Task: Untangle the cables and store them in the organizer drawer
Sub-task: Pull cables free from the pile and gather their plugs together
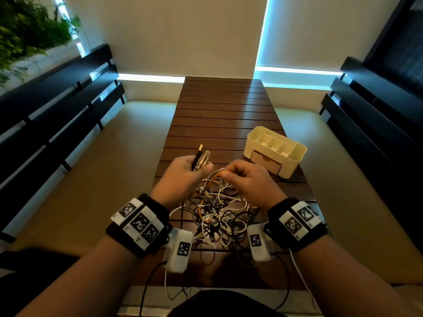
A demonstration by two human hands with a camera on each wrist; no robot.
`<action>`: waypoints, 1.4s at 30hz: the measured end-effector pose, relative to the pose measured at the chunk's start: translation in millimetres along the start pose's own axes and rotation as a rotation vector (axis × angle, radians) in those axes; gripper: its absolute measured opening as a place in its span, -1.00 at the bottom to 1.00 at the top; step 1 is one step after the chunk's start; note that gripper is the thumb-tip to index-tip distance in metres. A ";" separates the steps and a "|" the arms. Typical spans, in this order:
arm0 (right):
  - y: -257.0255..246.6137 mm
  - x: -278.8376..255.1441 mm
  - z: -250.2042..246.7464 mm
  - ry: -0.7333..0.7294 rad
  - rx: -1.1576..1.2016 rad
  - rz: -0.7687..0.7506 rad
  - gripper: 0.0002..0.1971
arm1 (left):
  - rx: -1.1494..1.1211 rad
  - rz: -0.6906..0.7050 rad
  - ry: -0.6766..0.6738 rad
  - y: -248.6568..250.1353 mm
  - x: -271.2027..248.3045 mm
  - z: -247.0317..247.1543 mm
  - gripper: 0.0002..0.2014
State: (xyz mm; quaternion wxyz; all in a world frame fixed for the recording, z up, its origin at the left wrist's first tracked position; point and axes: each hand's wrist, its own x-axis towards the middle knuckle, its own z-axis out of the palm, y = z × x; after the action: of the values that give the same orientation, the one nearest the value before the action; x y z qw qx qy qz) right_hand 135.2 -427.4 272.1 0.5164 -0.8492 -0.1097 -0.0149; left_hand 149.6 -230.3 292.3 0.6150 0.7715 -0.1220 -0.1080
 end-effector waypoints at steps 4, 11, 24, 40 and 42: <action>-16.4 4.7 -3.2 0.040 -0.005 -0.077 -0.92 | -0.004 -0.008 -0.167 5.1 -3.7 5.0 -0.83; 7.3 -2.3 1.3 0.006 0.181 0.058 -0.84 | -0.249 0.010 -0.125 19.2 -6.6 -24.7 -0.84; -2.2 8.8 7.1 -0.200 -0.361 0.094 -0.93 | 0.448 -0.065 0.352 -12.3 -3.8 -47.8 -0.78; 15.9 5.6 13.5 -0.034 -0.035 0.120 -0.79 | 0.064 0.141 0.173 11.4 -4.5 -35.2 -0.82; 21.3 5.3 11.1 0.011 0.005 0.141 -0.79 | 0.152 0.095 0.180 7.8 -6.3 -40.6 -0.78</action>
State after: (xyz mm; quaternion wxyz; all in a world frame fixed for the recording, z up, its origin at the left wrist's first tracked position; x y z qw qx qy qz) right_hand 143.7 -426.1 249.0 0.5188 -0.8535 -0.0467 0.0170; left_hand 156.0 -192.6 309.0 0.5678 0.8158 -0.1104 0.0005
